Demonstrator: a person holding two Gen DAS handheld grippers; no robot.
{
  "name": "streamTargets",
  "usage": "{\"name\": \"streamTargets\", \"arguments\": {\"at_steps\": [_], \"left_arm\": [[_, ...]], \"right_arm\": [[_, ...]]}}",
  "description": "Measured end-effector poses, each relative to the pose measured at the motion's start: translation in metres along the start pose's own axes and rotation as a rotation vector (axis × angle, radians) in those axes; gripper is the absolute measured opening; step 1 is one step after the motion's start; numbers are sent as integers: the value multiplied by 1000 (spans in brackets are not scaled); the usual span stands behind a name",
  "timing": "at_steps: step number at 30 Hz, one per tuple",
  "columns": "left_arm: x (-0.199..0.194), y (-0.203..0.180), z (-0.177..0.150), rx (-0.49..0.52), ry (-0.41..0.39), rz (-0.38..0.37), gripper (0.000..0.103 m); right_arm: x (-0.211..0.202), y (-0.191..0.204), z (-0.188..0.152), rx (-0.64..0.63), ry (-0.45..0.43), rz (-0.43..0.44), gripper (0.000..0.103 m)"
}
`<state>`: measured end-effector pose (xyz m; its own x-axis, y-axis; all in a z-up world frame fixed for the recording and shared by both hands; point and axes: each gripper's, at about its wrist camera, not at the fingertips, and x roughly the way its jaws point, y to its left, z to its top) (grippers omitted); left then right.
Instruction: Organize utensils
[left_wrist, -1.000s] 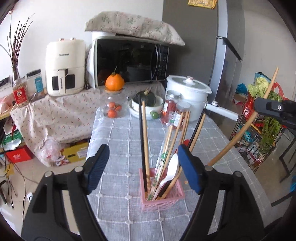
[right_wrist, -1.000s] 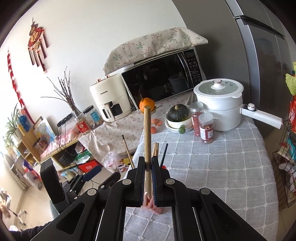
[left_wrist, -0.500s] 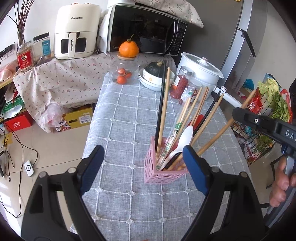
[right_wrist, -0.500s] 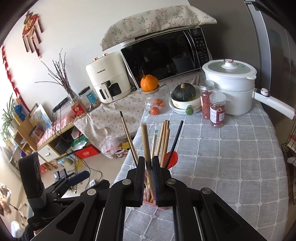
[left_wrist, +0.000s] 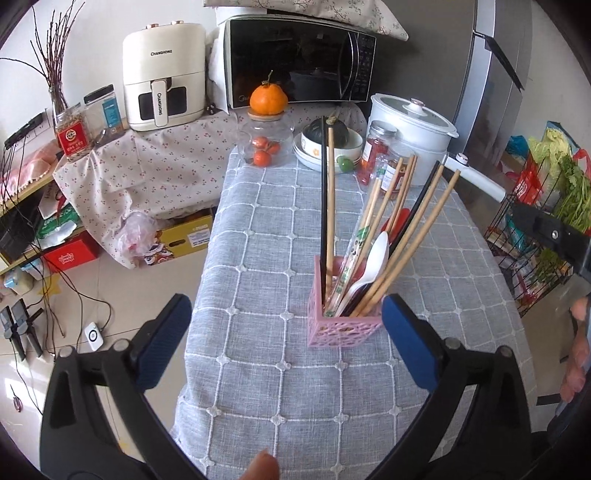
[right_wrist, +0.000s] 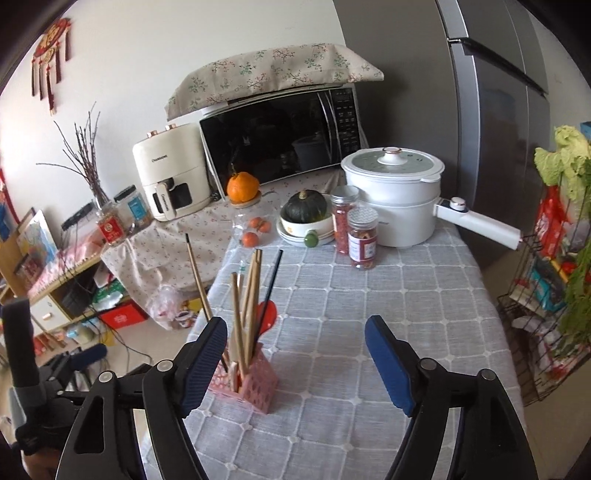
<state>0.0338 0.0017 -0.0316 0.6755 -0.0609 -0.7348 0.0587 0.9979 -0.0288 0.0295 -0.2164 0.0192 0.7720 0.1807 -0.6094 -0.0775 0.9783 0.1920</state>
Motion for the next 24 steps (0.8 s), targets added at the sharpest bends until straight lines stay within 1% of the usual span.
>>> {"name": "streamTargets", "arguments": {"at_steps": [2,4,5,6,8,9,12,15,18,24], "left_arm": [[-2,-4,-4,17,26,13,102],[-7,-7,-8,28,29,34,102],[-10,-8,-10,33,24,45,102],[-13,-9,-11,37,16,54,102],[-20,-12,-14,43,-6,73,102],[-23,-13,-15,44,-16,80,102],[-28,-17,-19,44,-27,79,102],[-31,-23,-24,43,-30,71,102],[-34,-27,-25,42,-45,73,102],[-35,-32,-25,41,-60,75,102]], "right_arm": [[-6,0,-6,-14,5,-31,89],[-12,2,-12,-28,14,-83,90],[-15,2,-15,-37,20,-108,92],[-17,3,-19,-45,27,-124,96],[-21,3,-24,-54,41,-143,102],[-23,3,-26,-54,48,-150,103],[-28,4,-33,-65,54,-192,103],[-32,4,-36,-81,40,-226,103],[-35,2,-37,-77,28,-240,103],[-33,-7,-38,-51,36,-250,103]]}}
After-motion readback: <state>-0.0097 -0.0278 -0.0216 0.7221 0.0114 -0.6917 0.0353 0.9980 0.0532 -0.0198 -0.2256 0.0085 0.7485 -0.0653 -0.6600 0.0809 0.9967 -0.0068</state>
